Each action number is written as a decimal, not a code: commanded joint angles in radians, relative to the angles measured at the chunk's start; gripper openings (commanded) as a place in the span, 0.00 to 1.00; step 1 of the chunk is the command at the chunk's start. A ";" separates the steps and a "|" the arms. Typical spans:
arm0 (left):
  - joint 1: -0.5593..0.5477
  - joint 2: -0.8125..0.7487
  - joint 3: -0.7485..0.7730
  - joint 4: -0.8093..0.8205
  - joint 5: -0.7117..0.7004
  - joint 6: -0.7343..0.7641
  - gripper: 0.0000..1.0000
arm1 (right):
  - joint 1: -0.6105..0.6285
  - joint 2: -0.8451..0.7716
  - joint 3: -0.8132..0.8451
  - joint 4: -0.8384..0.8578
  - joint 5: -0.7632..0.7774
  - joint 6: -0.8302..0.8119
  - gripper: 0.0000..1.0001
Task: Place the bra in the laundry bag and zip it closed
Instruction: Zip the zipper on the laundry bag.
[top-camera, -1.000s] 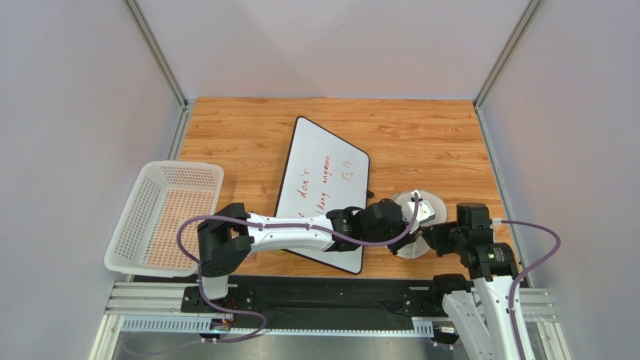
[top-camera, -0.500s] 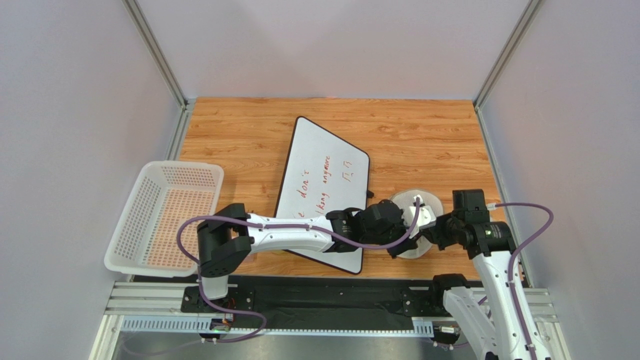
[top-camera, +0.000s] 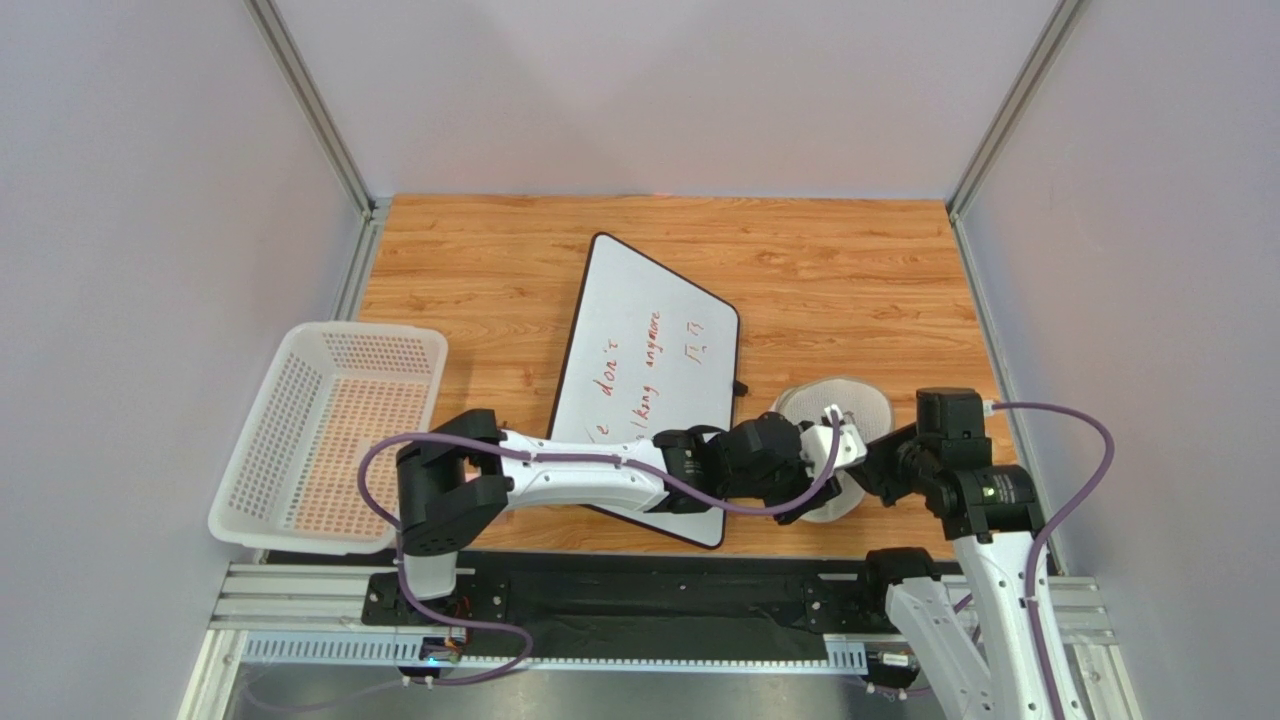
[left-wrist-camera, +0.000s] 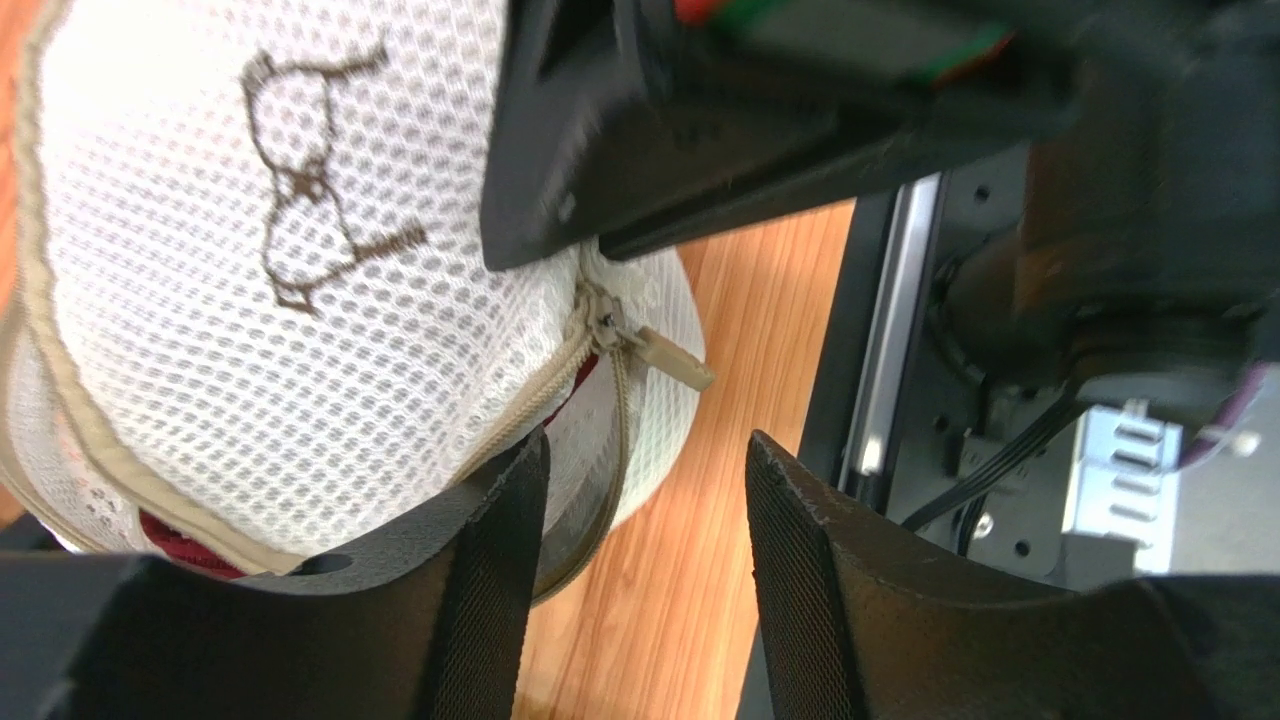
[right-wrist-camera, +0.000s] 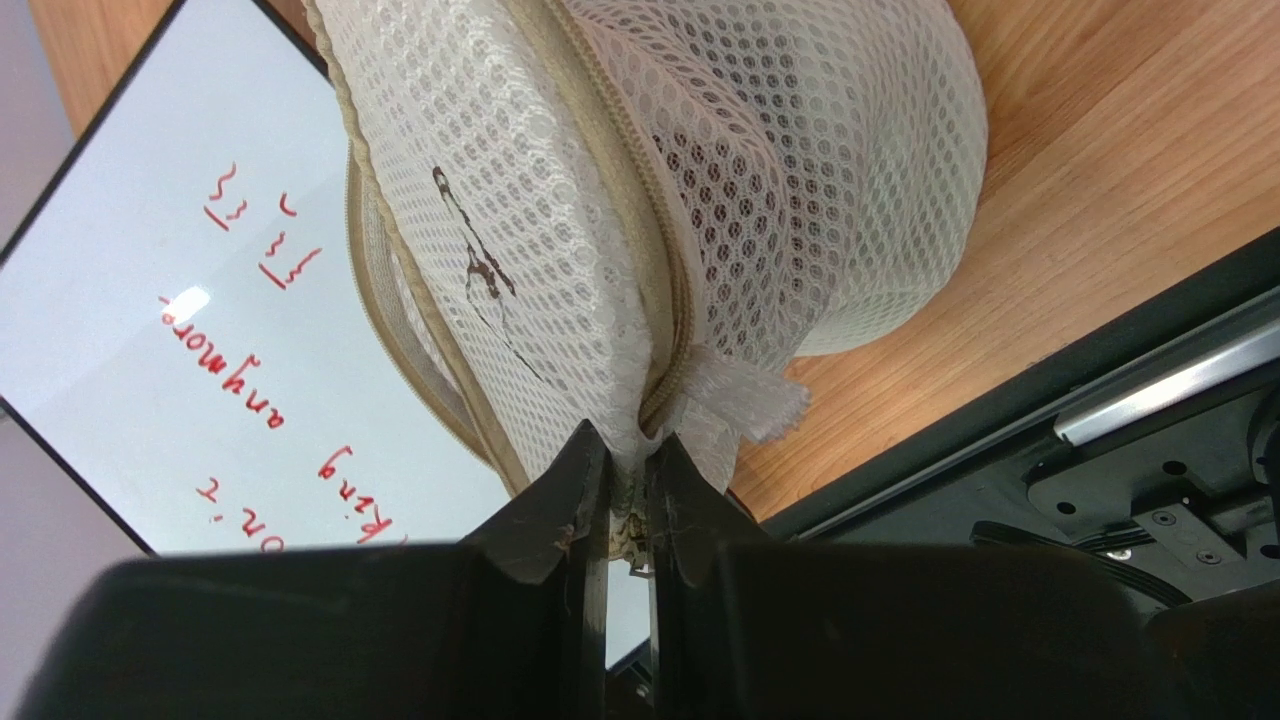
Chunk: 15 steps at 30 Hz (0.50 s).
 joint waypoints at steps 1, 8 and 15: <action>0.007 -0.004 -0.001 0.009 -0.078 0.053 0.58 | 0.003 -0.051 -0.006 -0.038 -0.102 -0.060 0.15; 0.053 0.016 0.009 0.012 -0.100 0.046 0.39 | 0.005 -0.205 -0.081 -0.067 -0.197 -0.073 0.27; 0.083 -0.047 -0.074 0.058 0.062 0.063 0.29 | 0.003 -0.311 -0.191 0.031 -0.268 -0.111 0.45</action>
